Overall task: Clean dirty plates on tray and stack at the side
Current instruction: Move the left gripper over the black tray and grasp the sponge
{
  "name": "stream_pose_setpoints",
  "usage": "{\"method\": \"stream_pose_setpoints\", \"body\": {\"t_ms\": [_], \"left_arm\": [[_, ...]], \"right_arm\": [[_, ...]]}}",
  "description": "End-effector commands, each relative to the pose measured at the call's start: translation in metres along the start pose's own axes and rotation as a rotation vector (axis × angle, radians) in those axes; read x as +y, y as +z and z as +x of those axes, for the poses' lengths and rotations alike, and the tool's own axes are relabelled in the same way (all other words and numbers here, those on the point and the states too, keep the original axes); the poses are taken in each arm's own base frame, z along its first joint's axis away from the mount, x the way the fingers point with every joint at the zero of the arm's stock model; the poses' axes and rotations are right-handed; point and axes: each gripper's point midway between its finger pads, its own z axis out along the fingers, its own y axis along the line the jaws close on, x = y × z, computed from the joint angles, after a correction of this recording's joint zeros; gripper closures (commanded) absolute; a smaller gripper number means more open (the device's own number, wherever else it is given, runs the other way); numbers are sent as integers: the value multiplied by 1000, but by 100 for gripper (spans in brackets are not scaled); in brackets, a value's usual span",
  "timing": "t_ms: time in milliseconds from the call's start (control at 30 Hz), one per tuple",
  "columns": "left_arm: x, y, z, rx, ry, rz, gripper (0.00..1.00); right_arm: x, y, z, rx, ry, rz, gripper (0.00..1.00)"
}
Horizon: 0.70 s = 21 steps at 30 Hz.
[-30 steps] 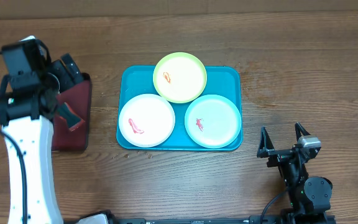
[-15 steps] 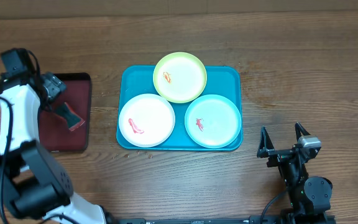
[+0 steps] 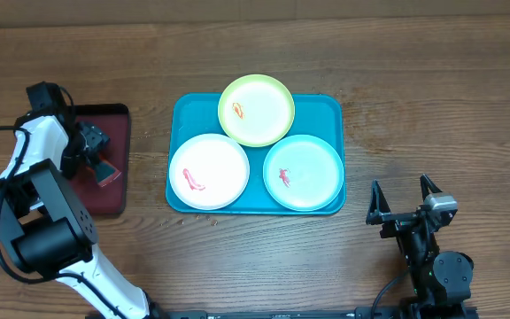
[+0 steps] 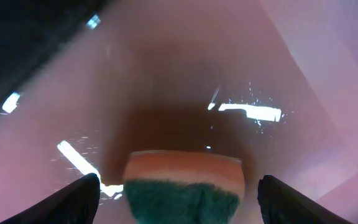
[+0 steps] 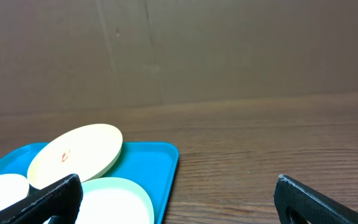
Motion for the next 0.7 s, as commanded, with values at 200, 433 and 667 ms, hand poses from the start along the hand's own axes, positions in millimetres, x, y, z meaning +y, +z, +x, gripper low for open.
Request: {"method": "stream_pose_setpoints", "body": {"t_ms": [200,433,667], "left_arm": [[-11,8,9,55,-4,41,37],[-5,8,6,39,5,6,96],[-4,7,19,93,9,12,0]], "right_arm": [[-2,0,1,-6,5,12,0],[-2,0,1,-6,5,12,0],[-2,0,1,-6,5,12,0]]}}
